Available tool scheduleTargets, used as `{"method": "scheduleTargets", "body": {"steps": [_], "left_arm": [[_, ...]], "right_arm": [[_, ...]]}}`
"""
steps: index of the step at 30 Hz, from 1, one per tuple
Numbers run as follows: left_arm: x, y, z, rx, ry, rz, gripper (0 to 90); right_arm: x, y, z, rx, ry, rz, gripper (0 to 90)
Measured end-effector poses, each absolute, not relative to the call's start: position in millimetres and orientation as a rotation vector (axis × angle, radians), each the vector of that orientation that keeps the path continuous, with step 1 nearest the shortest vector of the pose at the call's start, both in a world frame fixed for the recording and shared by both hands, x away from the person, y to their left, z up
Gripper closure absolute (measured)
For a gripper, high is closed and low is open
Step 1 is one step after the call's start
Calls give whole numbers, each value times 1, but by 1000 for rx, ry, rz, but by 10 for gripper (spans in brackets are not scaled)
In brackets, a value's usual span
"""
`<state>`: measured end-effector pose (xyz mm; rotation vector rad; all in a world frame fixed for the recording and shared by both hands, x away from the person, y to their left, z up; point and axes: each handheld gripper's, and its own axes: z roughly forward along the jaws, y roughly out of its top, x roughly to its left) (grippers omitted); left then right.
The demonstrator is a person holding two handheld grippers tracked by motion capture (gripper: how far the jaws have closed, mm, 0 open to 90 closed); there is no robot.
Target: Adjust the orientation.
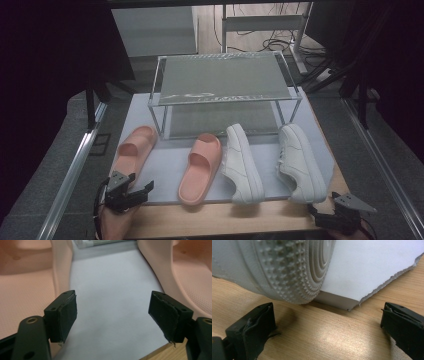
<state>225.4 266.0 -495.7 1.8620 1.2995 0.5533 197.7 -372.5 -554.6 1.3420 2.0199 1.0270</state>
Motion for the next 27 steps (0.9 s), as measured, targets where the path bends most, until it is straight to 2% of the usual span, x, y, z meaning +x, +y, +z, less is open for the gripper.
{"method": "scheduleTargets", "body": {"steps": [11, 18, 19, 27], "left_arm": [[238, 277, -485, 1880, 1315, 583, 263], [250, 289, -479, 1855, 1340, 598, 354], [253, 292, -478, 1855, 1350, 599, 401], [269, 296, -481, 1865, 1378, 597, 516]], "right_arm": [[198, -372, -555, 1342, 2018, 1028, 0], [198, -372, -555, 1343, 2013, 1033, 0], [198, -372, -555, 1342, 2013, 1032, 0], [198, -372, -555, 1340, 2013, 1034, 0]]}}
